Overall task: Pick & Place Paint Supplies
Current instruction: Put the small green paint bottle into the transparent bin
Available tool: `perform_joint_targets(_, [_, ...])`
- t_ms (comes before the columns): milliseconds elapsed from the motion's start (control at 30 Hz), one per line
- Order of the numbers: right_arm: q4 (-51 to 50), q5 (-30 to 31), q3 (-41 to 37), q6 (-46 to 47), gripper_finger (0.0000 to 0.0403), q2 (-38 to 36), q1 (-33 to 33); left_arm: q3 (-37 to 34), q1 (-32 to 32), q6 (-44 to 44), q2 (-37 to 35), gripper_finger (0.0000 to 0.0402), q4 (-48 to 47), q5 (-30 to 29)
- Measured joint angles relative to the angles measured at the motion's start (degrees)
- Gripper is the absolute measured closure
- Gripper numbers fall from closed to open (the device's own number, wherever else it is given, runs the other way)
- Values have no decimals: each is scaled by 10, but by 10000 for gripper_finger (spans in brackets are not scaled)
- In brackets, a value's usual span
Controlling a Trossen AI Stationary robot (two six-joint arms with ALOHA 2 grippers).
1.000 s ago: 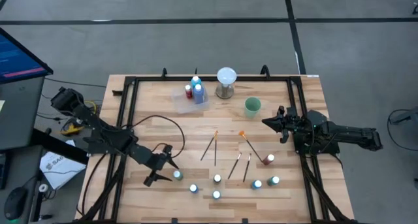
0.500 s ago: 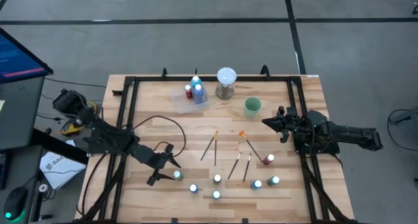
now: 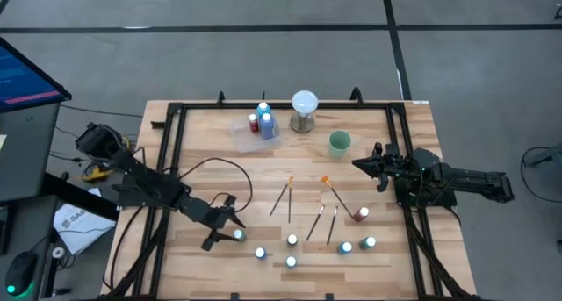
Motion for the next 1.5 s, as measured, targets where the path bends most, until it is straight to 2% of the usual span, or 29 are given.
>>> perform_joint_targets(500, [0, 0, 0, 0, 403, 0, 0, 0, 0, -2, 11, 289, 7, -3])
perform_joint_targets(767, [0, 0, 0, 0, 403, 0, 0, 0, 0, -74, 0, 273, 8, -126])
perform_joint_targets(1033, [0, 0, 0, 0, 403, 0, 0, 0, 10, -79, -78, 288, 9, -252])
perform_joint_targets(1267, [0, 0, 0, 0, 403, 0, 0, 3, 84, -27, -164, 274, 10, -368])
perform_joint_targets(1500, [0, 0, 0, -5, 403, 0, 0, 33, 220, 62, -215, 285, 11, -392])
